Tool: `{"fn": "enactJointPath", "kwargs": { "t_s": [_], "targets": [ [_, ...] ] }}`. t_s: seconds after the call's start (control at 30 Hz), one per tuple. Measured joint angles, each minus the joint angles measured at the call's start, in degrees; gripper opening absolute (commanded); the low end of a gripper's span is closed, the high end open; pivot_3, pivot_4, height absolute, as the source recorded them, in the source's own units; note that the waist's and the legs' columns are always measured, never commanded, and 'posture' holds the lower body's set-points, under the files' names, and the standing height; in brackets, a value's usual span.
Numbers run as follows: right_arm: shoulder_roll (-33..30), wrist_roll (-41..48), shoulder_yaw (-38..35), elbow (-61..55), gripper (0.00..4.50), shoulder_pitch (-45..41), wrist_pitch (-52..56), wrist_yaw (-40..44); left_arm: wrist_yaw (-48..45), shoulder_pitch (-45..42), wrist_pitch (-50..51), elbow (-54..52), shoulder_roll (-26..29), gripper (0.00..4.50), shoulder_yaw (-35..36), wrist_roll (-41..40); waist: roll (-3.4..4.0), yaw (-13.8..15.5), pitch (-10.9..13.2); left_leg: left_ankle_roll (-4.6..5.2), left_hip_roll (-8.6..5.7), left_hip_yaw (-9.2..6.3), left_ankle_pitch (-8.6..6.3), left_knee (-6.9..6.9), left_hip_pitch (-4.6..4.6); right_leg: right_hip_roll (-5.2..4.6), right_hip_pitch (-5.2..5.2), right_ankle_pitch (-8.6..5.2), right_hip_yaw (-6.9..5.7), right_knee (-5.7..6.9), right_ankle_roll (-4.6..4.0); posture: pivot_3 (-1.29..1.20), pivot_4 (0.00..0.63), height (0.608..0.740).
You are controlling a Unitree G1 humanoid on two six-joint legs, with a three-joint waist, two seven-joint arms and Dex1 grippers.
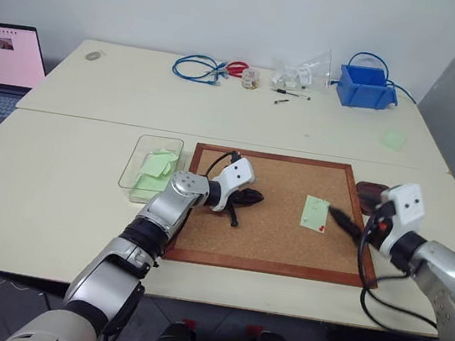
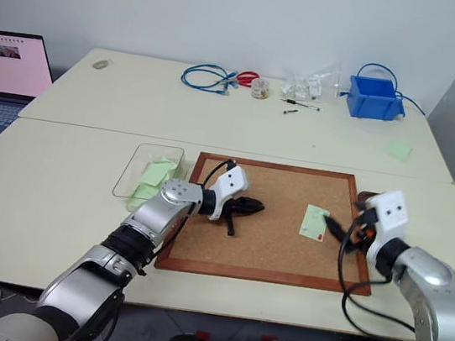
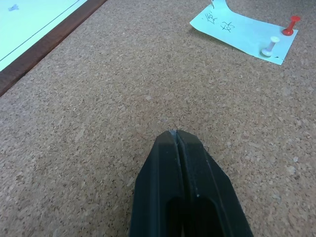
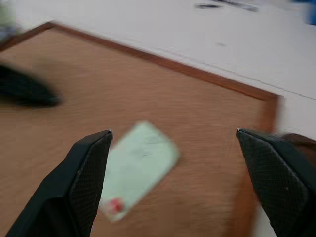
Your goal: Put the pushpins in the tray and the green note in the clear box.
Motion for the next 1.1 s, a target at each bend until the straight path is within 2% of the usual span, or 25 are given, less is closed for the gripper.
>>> {"fn": "enactJointPath", "kwargs": {
  "t_s": [0.3,0.33,0.4,0.87,0.93,1.03,1.1],
  "targets": [
    [1.4,-3.1,7.6,1.7,4.28,1.7,-2.6,0.7,-0.3,-0.4,-0.1,0.8,-0.4,0.0,0.1,0.0,-0.02,0.3,0.0,0.0,-0.01,0.01,0.0,0.03,-0.02,-0.01,-0.01,0.01,0.0,-0.01,0.01,0.0,0.15,0.74],
    [1.7,-3.7,7.8,2.8,3.91,1.7,-3.3,0.6,-0.3,-0.4,-0.1,0.8,-0.5,0.0,0.0,0.0,-0.04,0.3,0.0,0.0,-0.01,0.0,0.0,0.03,-0.02,-0.01,0.0,0.01,0.0,-0.02,0.01,0.0,0.15,0.74],
    [2.4,-4.0,7.9,4.9,3.51,1.7,-4.2,0.5,-0.3,-0.4,-0.1,0.8,-0.5,0.0,0.1,0.1,-0.04,0.3,0.0,0.0,-0.01,0.0,0.0,0.03,-0.01,-0.01,-0.01,0.01,0.0,-0.01,0.01,0.0,0.15,0.74],
    [3.0,-5.0,7.1,9.6,0.96,2.0,-8.6,0.5,-0.4,-0.4,0.4,0.3,-0.4,0.0,0.1,0.2,-0.03,0.3,0.0,0.0,-0.01,0.0,0.0,0.02,-0.01,-0.01,-0.01,0.01,0.0,-0.01,0.01,0.0,0.15,0.74],
    [3.0,-5.2,7.0,10.1,0.75,2.0,-9.1,0.5,-0.4,-0.4,0.7,0.1,-0.4,0.0,0.1,0.2,-0.03,0.3,0.0,0.0,-0.01,0.0,0.0,0.02,-0.01,-0.01,-0.01,0.01,0.0,-0.01,0.01,0.0,0.15,0.74],
    [3.0,-5.2,6.5,11.1,0.08,1.9,-9.9,0.5,-0.4,-0.4,0.9,0.0,-0.4,0.0,0.1,0.4,-0.03,0.3,0.0,0.0,-0.01,0.0,0.0,0.02,-0.01,-0.01,0.0,0.01,0.0,-0.01,0.01,0.0,0.15,0.74],
    [3.1,-5.3,6.2,11.5,0.02,1.9,-10.2,0.5,-0.4,-0.4,0.9,-0.1,-0.4,0.0,0.1,0.4,-0.03,0.3,0.0,0.0,-0.01,0.0,0.0,0.02,-0.01,-0.01,0.0,0.01,-0.01,-0.01,0.01,0.0,0.15,0.74]
  ]
}}
